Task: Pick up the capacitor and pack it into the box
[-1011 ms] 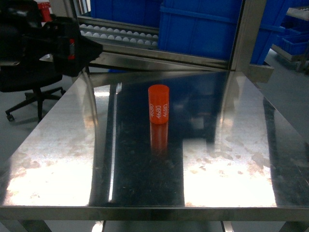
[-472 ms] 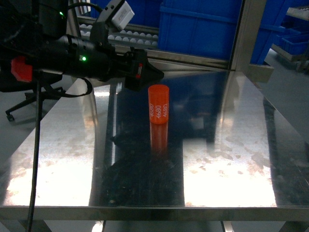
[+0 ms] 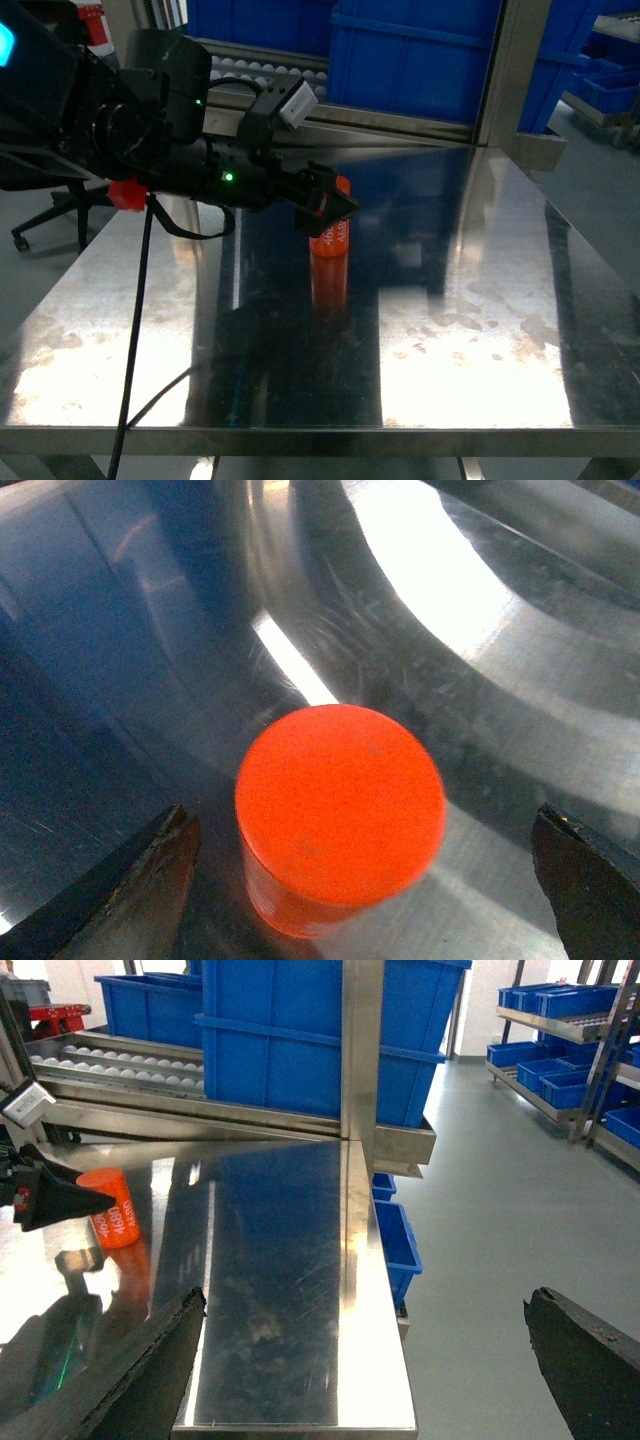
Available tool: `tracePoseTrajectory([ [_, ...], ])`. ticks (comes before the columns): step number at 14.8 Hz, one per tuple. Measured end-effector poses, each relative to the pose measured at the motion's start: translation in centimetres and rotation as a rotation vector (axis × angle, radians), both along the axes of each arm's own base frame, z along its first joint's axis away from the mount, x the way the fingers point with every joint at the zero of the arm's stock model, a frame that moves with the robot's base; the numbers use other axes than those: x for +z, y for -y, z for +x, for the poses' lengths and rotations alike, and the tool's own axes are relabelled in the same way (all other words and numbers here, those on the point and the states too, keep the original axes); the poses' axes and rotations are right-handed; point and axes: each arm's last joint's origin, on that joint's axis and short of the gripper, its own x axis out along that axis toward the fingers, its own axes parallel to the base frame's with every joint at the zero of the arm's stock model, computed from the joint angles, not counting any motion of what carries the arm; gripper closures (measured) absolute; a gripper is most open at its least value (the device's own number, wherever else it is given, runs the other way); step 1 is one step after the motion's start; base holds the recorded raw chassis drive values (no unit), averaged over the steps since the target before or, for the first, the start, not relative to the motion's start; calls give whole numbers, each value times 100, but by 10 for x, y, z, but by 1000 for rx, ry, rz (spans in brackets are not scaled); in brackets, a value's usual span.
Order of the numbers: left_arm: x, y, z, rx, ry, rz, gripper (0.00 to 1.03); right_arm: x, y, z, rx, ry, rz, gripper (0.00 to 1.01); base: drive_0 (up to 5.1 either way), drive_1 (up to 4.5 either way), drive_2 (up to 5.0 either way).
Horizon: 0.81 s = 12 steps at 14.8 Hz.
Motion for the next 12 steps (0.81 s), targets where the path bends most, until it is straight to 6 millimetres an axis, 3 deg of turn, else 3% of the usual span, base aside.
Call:
tracePoseTrajectory([
  [5, -31, 15, 35, 18, -13, 21, 5, 0, 0, 0, 0, 0, 0, 3, 0, 0, 0],
  [8, -36, 20, 38, 7, -31, 15, 5, 0, 0, 0, 0, 0, 0, 3, 0, 0, 0],
  [9, -36, 22, 38, 1, -37, 10, 12, 0, 0, 0, 0, 0, 0, 3, 0, 0, 0],
  [12, -39, 22, 33, 18, -63, 26, 48, 0, 0, 0, 0, 0, 0, 3, 0, 0, 0],
])
